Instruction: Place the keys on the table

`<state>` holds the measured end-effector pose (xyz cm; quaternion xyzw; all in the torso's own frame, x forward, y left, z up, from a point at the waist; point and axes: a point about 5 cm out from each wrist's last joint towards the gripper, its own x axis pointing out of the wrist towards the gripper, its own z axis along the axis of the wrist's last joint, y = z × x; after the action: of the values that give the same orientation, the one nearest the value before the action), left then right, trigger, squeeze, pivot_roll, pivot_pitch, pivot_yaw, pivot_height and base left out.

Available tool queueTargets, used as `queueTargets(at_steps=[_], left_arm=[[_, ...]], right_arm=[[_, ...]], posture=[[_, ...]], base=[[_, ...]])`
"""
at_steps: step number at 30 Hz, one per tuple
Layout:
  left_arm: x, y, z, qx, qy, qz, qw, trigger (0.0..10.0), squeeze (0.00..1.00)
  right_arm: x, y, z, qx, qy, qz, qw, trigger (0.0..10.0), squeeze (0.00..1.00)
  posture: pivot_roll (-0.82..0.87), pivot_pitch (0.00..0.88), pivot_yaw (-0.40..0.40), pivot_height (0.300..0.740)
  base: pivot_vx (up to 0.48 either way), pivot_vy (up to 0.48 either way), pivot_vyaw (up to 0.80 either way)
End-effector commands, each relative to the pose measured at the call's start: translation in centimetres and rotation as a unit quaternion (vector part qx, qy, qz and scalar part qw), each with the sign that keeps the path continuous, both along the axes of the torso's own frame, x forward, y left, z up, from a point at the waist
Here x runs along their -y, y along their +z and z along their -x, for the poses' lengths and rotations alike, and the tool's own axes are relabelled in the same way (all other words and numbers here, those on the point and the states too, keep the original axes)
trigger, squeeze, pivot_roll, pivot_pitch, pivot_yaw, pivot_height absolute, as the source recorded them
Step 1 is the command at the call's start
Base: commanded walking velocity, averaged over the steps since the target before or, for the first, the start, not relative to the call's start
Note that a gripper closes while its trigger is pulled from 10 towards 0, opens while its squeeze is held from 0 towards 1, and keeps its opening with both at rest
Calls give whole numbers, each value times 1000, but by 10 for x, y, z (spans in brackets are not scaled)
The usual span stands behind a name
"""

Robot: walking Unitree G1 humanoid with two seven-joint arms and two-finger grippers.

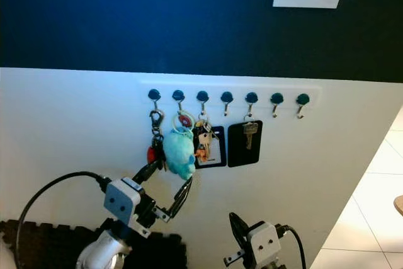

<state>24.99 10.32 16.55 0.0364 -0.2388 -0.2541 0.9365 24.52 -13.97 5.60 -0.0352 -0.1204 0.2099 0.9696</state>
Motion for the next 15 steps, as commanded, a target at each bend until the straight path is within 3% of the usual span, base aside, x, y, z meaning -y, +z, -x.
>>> queueTargets(at_steps=[1,8,13,15], left_arm=[[3,4,0,4,-1,7,1000,10000,0],[20,13,8,-7,-72,41,997,10000,0],[37,15,19,-17,-163,17,986,10000,0],[39,14,21,-20,-172,11,985,10000,0]], right_arm=[[-3,-3,3,-9,8,-4,1000,10000,0],[-5,-3,4,-12,14,0,1000,10000,0],[-5,-3,5,-15,18,-1,1000,10000,0],[-5,-3,5,-15,18,-1,1000,10000,0]], posture=[[56,54,12,740],[59,48,9,740],[59,44,9,740],[59,44,9,740]], base=[[0,0,0],[0,0,0],[0,0,0],[0,0,0]])
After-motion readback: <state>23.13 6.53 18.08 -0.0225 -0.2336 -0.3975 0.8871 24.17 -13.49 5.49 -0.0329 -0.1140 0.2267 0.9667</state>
